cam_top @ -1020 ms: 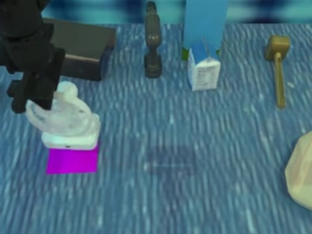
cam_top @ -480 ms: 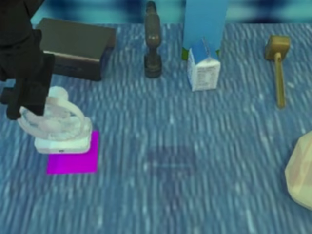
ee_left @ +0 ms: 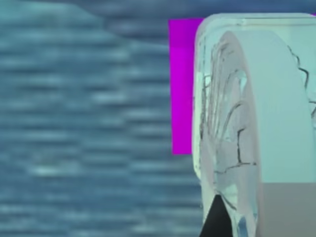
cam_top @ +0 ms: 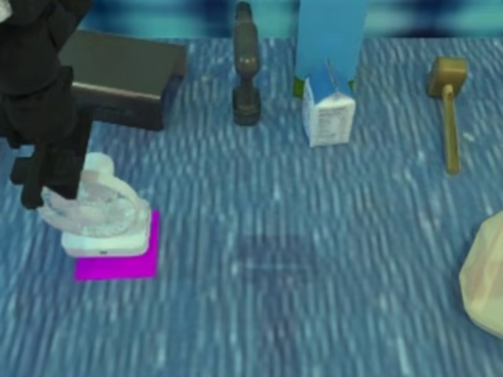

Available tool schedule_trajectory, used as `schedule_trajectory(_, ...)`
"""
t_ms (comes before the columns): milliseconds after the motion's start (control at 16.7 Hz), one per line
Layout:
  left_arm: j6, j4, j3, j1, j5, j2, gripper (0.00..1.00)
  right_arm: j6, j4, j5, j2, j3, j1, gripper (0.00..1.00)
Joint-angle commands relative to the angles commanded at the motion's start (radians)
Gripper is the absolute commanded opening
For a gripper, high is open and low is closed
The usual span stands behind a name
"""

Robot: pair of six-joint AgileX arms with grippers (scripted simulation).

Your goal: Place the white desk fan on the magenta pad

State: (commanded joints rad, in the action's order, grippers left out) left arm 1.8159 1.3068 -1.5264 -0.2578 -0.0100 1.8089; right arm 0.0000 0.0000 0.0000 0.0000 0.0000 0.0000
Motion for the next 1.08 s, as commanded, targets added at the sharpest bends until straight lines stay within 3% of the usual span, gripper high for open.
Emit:
schedule_trajectory(780,0.0,0.0,0.0,0.0,0.0,0.0,0.98,0.0,0.0,0.0,0.0,0.0,0.0,1.0)
schedule_trajectory(1080,0.0,0.0,0.0,0.0,0.0,0.0,1.0,0.0,0.0,0.0,0.0,0.0,0.0,1.0)
